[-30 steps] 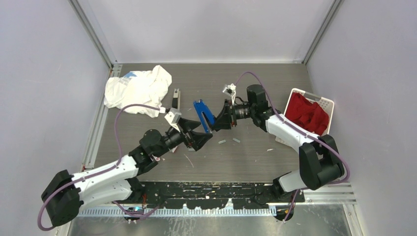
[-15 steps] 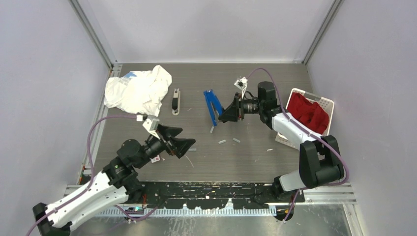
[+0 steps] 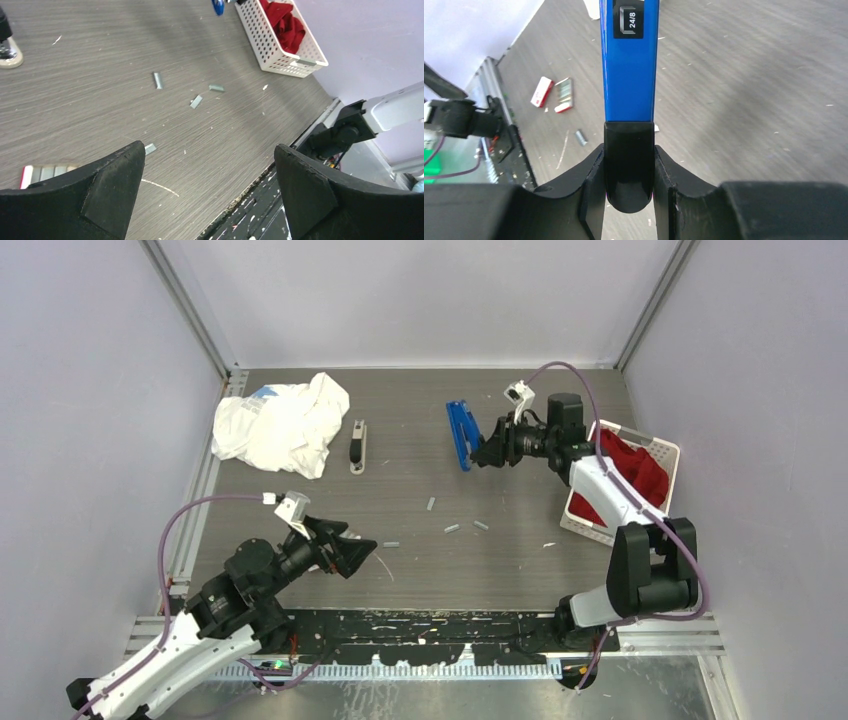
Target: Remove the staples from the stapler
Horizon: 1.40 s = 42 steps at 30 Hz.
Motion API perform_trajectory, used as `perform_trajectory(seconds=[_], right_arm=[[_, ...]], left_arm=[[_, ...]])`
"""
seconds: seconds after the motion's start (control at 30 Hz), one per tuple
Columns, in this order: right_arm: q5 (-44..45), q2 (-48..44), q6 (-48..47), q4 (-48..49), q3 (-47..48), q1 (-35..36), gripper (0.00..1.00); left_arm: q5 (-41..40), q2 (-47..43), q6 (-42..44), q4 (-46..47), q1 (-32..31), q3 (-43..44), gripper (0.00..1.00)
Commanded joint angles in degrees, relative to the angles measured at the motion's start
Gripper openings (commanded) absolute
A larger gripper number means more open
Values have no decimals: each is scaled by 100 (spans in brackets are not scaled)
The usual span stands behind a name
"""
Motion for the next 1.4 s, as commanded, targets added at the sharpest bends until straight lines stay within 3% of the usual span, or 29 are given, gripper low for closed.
perform_trajectory(seconds=[0.0, 0.47, 0.83, 1.17, 1.37], right_arm=[[664, 281, -843, -378, 927, -42, 1], [2239, 2226, -1591, -1470, 3060, 55, 1], [3827, 3369, -2105, -1989, 4246, 923, 1], [4575, 5293, -2199, -3120, 6770, 1700, 2], [4629, 5728, -2192, -3401, 7483, 1806, 16]], left_arm=[[-324, -73, 239, -383, -17, 188, 99], [-407, 672, 951, 115, -17, -107, 99], [-568, 870, 827, 638, -12, -659, 99], [-853, 902, 944, 566, -10, -696, 99], [-769, 756, 667, 414, -11, -628, 99]])
